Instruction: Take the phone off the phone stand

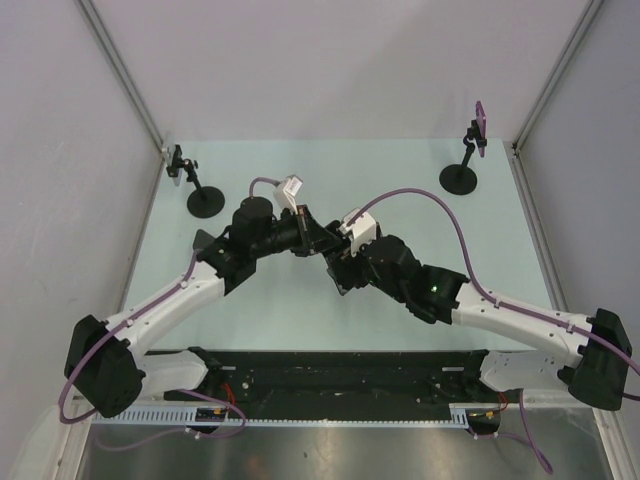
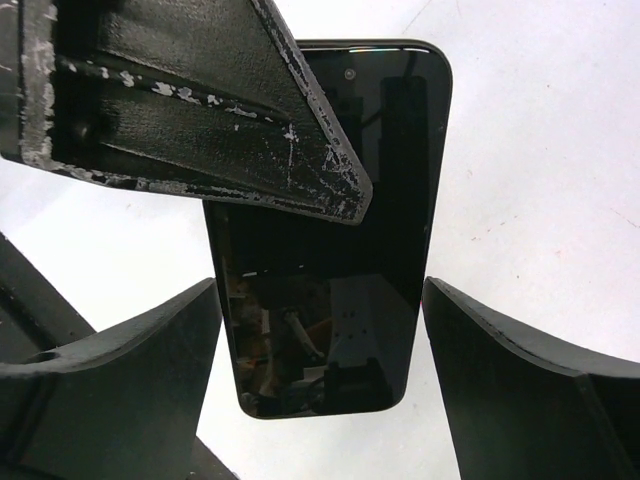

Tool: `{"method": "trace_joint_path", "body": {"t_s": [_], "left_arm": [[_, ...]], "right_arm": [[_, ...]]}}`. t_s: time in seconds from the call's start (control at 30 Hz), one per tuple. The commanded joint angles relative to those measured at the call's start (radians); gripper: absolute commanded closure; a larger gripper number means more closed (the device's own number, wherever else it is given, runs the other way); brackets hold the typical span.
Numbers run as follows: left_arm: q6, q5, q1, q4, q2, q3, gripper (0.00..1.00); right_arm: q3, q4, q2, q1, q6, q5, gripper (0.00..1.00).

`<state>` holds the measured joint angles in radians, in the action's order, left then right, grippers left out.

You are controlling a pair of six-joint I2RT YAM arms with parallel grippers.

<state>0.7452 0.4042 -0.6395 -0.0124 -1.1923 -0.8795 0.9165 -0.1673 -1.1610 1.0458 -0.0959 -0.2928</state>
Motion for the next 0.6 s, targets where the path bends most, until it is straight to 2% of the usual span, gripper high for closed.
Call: {"method": "trace_joint_path", "body": {"t_s": [0.0,0.17,0.23,0.27,0.3,0.33,0.37,0.4,0.43,0.47,0.53,0.57], "left_arm": [[0.042,0.012,-0.008,-0.061,0.003,-0.069,1.0],[0.048,0.024,-0.008,-0.061,-0.004,-0.072,1.0],[0.036,0.021,-0.008,-0.061,-0.006,-0.073,1.0],[0.03,0.018,-0.008,-0.061,-0.007,-0.073,0.96],[0.02,0.016,-0.008,-0.061,-0.004,-0.072,0.94],[0.014,0.009,-0.006,-0.061,-0.004,-0.07,0.92],[0.008,0.005,-0.006,-0.061,0.0,-0.067,0.85],[-0.006,0.004,-0.002,-0.06,0.005,-0.065,0.78],[-0.012,0.002,0.004,-0.06,0.007,-0.064,0.7],[-0.017,-0.001,0.009,-0.058,0.016,-0.056,0.56],[-0.024,0.002,0.04,-0.057,0.029,-0.046,0.46],[-0.027,0.008,0.053,-0.057,0.037,-0.033,0.36]], "right_arm": [[0.045,-0.009,-0.019,0.008,0.01,-0.035,0.17],[0.05,-0.024,-0.035,0.007,0.01,-0.04,0.23],[0.05,-0.028,-0.035,0.008,0.009,-0.042,0.32],[0.05,-0.034,-0.035,0.007,0.01,-0.042,0.37],[0.05,-0.037,-0.037,0.006,0.01,-0.043,0.5],[0.05,-0.043,-0.034,0.006,0.012,-0.043,0.57],[0.05,-0.055,-0.035,0.006,0.013,-0.043,0.62],[0.05,-0.061,-0.034,0.008,0.013,-0.048,0.72],[0.05,-0.069,-0.034,0.007,0.015,-0.049,0.75],[0.05,-0.086,-0.034,0.005,0.021,-0.054,0.78],[0.05,-0.104,-0.037,0.003,0.025,-0.074,0.85],[0.05,-0.125,-0.039,-0.003,0.028,-0.078,0.87]]}}
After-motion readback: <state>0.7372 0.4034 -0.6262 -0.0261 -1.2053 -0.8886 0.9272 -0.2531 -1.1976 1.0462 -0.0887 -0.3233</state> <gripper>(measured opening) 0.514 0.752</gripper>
